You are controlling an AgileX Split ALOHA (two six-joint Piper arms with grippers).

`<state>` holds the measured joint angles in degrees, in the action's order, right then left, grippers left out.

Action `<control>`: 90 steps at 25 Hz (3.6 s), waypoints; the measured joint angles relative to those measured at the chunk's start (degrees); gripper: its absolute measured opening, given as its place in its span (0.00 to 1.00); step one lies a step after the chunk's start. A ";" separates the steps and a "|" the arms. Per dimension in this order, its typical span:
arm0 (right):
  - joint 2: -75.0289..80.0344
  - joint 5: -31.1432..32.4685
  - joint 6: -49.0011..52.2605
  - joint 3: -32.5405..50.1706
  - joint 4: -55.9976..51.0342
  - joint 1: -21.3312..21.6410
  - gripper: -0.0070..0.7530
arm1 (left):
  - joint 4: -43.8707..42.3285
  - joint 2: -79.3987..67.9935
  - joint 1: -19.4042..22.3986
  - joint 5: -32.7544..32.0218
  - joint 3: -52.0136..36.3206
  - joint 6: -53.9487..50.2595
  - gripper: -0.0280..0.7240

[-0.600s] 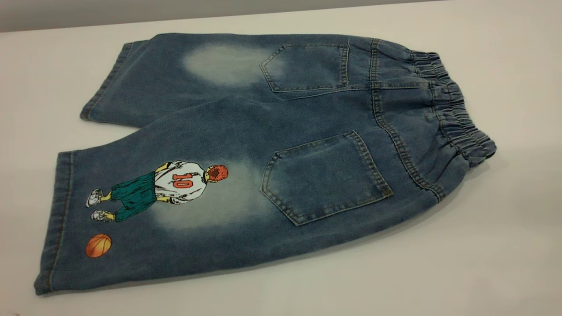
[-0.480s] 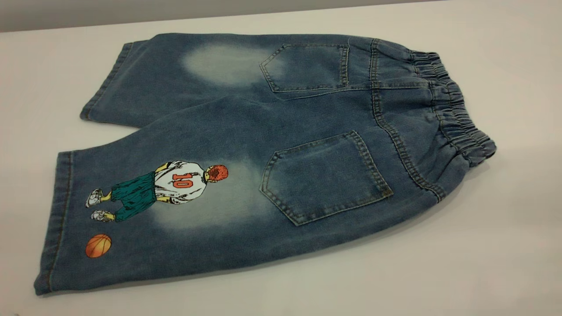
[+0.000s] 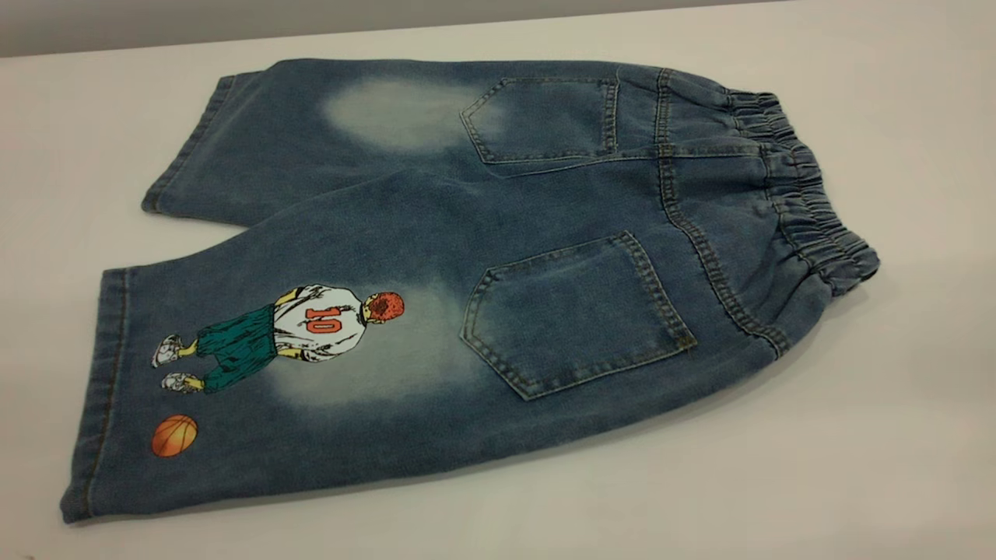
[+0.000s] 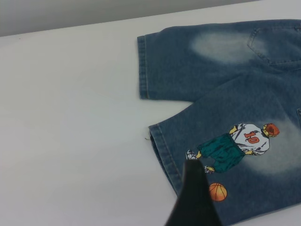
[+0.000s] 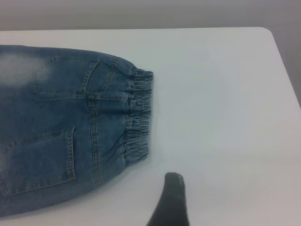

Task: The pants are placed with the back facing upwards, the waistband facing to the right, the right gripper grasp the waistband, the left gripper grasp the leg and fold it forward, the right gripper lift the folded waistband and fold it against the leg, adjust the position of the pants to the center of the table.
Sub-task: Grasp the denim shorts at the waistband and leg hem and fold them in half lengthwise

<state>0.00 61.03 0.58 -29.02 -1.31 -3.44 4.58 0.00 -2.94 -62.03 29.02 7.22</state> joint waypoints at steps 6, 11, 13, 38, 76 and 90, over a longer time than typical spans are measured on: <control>0.00 0.00 0.00 0.00 0.00 0.00 0.76 | 0.00 0.00 0.00 0.00 0.00 0.00 0.70; 0.00 0.00 0.00 0.00 0.00 0.00 0.76 | 0.00 0.00 0.00 0.00 0.00 0.00 0.70; 0.00 0.00 0.00 0.00 0.00 0.00 0.76 | 0.00 0.00 0.00 0.00 0.00 0.00 0.70; 2.23 -0.95 0.68 -0.70 -0.17 0.00 0.76 | -3.33 -4.19 0.00 2.38 1.33 -3.22 0.70; 86.65 -6.52 -44.53 -22.90 -59.90 6.92 0.76 | 13.78 -74.06 -0.07 41.91 16.45 -2.39 0.70; 106.27 -4.12 -50.77 -22.73 -63.23 18.57 0.76 | 14.08 -74.06 -0.07 41.75 16.45 -1.69 0.70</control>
<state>106.27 56.91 -50.19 -51.74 -64.53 15.14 18.66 -74.06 -3.01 -20.28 45.47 5.53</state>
